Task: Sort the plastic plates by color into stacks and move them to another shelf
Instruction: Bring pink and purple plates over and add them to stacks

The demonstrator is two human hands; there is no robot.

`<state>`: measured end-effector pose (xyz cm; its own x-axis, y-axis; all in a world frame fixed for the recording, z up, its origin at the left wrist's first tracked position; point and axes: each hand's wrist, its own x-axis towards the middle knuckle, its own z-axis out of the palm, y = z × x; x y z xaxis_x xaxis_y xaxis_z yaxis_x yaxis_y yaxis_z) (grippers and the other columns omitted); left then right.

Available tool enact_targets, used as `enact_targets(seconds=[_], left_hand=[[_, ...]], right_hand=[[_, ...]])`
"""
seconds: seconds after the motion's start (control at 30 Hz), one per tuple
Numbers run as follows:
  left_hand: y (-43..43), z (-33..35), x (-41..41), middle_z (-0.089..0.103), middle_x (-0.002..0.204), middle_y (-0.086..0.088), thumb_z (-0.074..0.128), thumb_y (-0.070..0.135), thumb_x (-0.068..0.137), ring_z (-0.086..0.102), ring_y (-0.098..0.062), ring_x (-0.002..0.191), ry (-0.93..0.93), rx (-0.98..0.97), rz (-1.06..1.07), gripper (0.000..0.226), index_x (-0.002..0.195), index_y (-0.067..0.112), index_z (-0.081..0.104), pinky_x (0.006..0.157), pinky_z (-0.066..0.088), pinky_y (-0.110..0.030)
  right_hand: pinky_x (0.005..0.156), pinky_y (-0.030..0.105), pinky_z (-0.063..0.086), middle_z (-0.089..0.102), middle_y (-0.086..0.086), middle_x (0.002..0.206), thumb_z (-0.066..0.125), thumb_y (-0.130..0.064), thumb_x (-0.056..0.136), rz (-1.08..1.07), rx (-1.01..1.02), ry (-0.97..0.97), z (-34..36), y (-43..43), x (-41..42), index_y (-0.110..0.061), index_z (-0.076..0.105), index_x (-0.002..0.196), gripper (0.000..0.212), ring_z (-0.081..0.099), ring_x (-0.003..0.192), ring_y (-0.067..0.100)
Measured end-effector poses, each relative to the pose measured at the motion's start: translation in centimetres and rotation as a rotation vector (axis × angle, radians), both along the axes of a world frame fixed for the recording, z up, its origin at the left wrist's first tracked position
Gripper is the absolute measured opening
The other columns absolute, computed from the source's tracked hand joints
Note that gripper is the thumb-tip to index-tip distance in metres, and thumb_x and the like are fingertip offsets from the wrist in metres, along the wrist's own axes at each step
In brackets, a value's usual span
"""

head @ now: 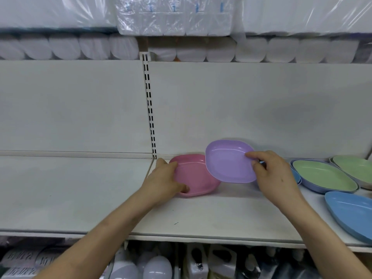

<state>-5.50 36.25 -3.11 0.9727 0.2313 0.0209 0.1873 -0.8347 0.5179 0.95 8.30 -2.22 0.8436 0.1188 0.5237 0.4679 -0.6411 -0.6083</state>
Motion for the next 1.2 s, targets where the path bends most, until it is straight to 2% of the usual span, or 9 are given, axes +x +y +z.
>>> enact_targets(seconds=[0.07,0.13,0.27,0.6,0.8,0.9,1.0,1.1,1.2], left_hand=[[0.0,-0.1,-0.7,0.038,0.122,0.0,0.084,0.037,0.078,0.051,-0.019,0.109,-0.104,-0.064,0.017,0.074,0.142,0.023,0.049,0.095,0.045,-0.029],[0.3,-0.1,-1.6,0.045,0.131,-0.001,0.082,0.027,0.081,0.05,-0.017,0.112,-0.192,-0.13,0.043,0.078,0.149,0.026,0.045,0.094,0.042,-0.027],[1.7,-0.2,-3.7,0.06,0.125,0.008,0.08,0.02,0.081,0.061,-0.014,0.105,-0.265,-0.227,0.102,0.061,0.135,0.035,0.056,0.088,0.053,-0.031],[10.8,0.6,-12.5,0.063,0.111,0.012,0.079,0.02,0.08,0.067,-0.014,0.09,-0.346,-0.238,0.275,0.055,0.124,0.043,0.055,0.083,0.058,-0.04],[19.4,0.6,-21.2,0.064,0.111,0.014,0.076,0.02,0.084,0.063,-0.003,0.085,-0.425,-0.232,0.391,0.05,0.122,0.043,0.054,0.072,0.053,-0.026],[24.9,0.7,-26.8,0.062,0.108,0.015,0.075,0.019,0.084,0.064,-0.005,0.08,-0.449,-0.204,0.485,0.048,0.121,0.043,0.054,0.063,0.05,-0.021],[31.1,0.8,-33.0,0.061,0.109,0.016,0.075,0.021,0.083,0.062,-0.006,0.087,-0.456,-0.147,0.578,0.048,0.118,0.044,0.053,0.068,0.048,-0.027],[36.8,1.0,-39.7,0.059,0.111,0.022,0.076,0.021,0.084,0.058,-0.003,0.094,-0.471,-0.092,0.66,0.045,0.117,0.042,0.054,0.073,0.045,-0.026],[41.4,1.2,-46.5,0.06,0.11,0.026,0.077,0.025,0.086,0.061,-0.004,0.09,-0.493,-0.035,0.755,0.039,0.113,0.043,0.056,0.073,0.05,-0.031]], right_hand=[[0.084,0.026,0.037,0.063,0.0,0.107,0.054,-0.006,0.1,0.017,0.034,0.011,0.0,-0.2,-0.1,-0.014,0.072,0.122,0.03,0.056,0.094,0.016],[0.082,0.027,0.037,0.063,-0.001,0.106,0.057,-0.007,0.098,0.036,0.056,0.028,0.0,-0.2,-0.1,-0.016,0.072,0.121,0.029,0.056,0.091,0.016],[0.079,0.027,0.041,0.064,-0.004,0.107,0.073,-0.017,0.091,0.092,0.097,0.112,-0.2,1.1,0.1,-0.021,0.072,0.122,0.032,0.058,0.087,0.007],[0.068,0.018,0.04,0.065,-0.008,0.104,0.084,-0.027,0.08,0.368,0.1,0.234,-0.1,12.1,-4.2,-0.037,0.064,0.122,0.048,0.061,0.084,0.007],[0.07,0.021,0.042,0.064,-0.008,0.107,0.084,-0.027,0.08,0.516,0.086,0.215,1.2,23.3,-9.2,-0.038,0.062,0.121,0.048,0.062,0.088,0.01],[0.081,0.025,0.044,0.058,-0.014,0.117,0.083,-0.027,0.08,0.609,0.053,0.17,0.9,30.0,-12.7,-0.038,0.059,0.127,0.053,0.059,0.099,0.01],[0.087,0.026,0.044,0.053,-0.02,0.12,0.083,-0.025,0.08,0.705,0.043,0.152,1.0,37.1,-16.8,-0.037,0.058,0.13,0.057,0.057,0.103,0.008],[0.088,0.028,0.045,0.055,-0.016,0.121,0.083,-0.024,0.081,0.811,0.035,0.144,1.0,44.4,-21.0,-0.037,0.058,0.13,0.057,0.056,0.104,0.008],[0.089,0.029,0.046,0.055,-0.018,0.121,0.081,-0.024,0.081,0.917,0.027,0.132,0.8,51.3,-25.4,-0.039,0.056,0.129,0.056,0.056,0.105,0.006]])
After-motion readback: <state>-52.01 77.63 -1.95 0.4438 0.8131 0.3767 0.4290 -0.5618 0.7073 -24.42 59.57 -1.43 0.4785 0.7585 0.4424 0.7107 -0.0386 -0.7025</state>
